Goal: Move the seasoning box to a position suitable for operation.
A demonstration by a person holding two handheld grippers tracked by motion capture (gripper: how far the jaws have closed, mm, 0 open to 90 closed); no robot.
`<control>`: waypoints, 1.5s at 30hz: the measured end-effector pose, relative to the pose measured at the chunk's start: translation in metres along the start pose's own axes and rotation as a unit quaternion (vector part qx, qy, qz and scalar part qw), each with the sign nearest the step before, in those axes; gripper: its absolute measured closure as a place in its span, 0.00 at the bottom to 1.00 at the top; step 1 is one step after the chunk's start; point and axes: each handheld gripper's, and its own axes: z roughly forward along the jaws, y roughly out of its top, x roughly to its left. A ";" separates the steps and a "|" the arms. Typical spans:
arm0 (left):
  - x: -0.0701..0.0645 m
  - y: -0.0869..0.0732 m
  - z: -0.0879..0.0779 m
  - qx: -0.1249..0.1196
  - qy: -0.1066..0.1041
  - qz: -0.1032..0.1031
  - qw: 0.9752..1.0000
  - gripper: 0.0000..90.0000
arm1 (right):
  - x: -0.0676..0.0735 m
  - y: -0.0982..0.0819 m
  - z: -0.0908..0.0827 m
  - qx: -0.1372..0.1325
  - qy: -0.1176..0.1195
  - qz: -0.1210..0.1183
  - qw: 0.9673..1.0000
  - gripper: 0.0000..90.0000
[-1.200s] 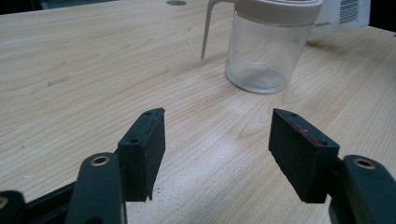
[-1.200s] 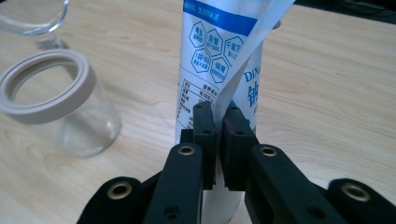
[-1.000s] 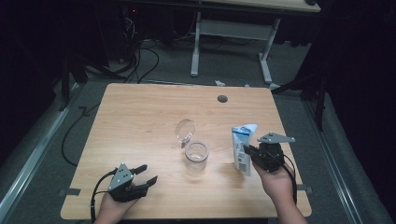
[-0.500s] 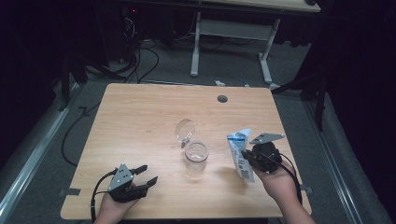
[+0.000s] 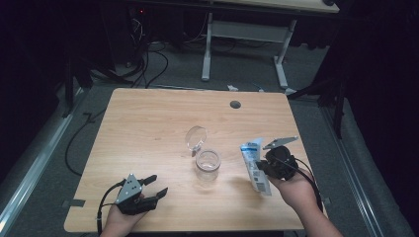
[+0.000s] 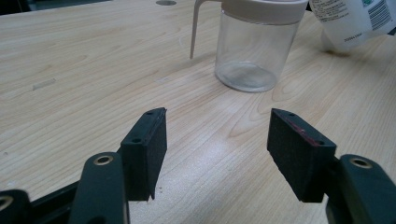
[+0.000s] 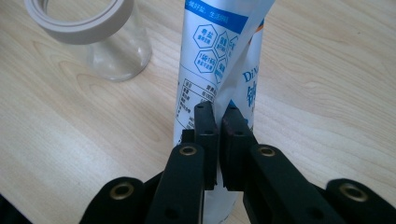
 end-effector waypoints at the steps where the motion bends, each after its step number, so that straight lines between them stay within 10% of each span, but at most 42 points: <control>1: 0.000 0.000 0.000 0.000 0.000 0.000 1.000 0.42 | 0.000 0.001 0.000 0.004 0.002 0.001 1.000 0.97; 45: -0.008 0.000 0.003 0.002 -0.018 0.019 1.000 0.43 | 0.006 0.024 -0.010 0.135 0.029 -0.031 0.990 1.00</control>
